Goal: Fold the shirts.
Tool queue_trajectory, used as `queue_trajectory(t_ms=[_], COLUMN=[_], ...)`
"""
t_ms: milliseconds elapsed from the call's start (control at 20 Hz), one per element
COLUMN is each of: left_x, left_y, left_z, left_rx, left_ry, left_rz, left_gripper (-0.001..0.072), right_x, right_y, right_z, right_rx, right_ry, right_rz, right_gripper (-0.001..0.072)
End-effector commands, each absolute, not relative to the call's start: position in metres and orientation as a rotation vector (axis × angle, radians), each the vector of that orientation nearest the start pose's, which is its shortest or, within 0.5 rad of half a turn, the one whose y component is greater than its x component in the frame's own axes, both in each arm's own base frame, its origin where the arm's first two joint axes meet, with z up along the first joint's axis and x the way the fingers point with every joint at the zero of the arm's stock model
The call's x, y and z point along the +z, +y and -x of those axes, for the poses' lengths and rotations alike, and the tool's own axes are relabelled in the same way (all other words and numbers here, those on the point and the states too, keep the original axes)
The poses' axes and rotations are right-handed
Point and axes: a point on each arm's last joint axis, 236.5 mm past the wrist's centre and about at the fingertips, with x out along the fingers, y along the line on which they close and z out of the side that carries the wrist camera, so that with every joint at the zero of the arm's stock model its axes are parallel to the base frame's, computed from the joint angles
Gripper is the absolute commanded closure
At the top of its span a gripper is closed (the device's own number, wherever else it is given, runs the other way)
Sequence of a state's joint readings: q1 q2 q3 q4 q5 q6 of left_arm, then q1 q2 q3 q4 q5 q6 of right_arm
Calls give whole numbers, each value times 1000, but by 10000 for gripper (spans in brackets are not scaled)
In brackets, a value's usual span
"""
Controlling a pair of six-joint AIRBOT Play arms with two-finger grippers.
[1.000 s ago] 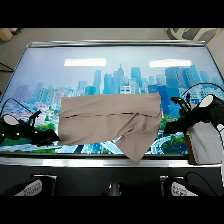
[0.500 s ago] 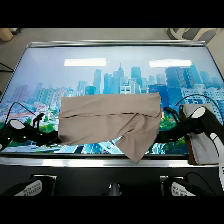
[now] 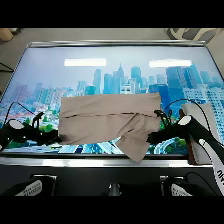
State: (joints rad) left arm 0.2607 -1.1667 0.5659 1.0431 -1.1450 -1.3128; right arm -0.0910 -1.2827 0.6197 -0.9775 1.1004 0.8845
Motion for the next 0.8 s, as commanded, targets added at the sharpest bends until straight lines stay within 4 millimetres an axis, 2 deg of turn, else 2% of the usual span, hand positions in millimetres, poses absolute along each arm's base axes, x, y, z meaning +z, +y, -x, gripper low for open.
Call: queue_trajectory(t_ms=[0, 50, 150, 250, 300, 400, 550, 750], left_x=[-96, -87, -51, -14, -2, 8, 13, 2], left_y=[-49, -48, -50, -41, -34, -23, -28, -35], left_z=[-237, -245, -263, -279, -292, -326, -381, -445], left_rx=[-201, -218, -311, -333, -309, -241, -252, -279], left_ry=[1546, 1513, 1422, 1341, 1295, 1204, 1120, 1136], left_rz=[567, 553, 509, 466, 464, 484, 566, 637], left_gripper=[682, 683, 683, 683, 684, 684, 684, 684], right_x=[-105, -91, -52, -12, 3, 27, 38, 24], right_y=[99, 100, 101, 92, 82, 67, 61, 68], right_z=[-255, -264, -284, -306, -327, -376, -442, -503], right_rx=[623, 648, 715, 740, 692, 571, 488, 496], right_ry=[1450, 1411, 1316, 1249, 1202, 1084, 967, 938], right_rz=[-201, -168, -78, 38, 88, 106, 56, -31], right_gripper=[694, 695, 695, 694, 694, 695, 695, 695])
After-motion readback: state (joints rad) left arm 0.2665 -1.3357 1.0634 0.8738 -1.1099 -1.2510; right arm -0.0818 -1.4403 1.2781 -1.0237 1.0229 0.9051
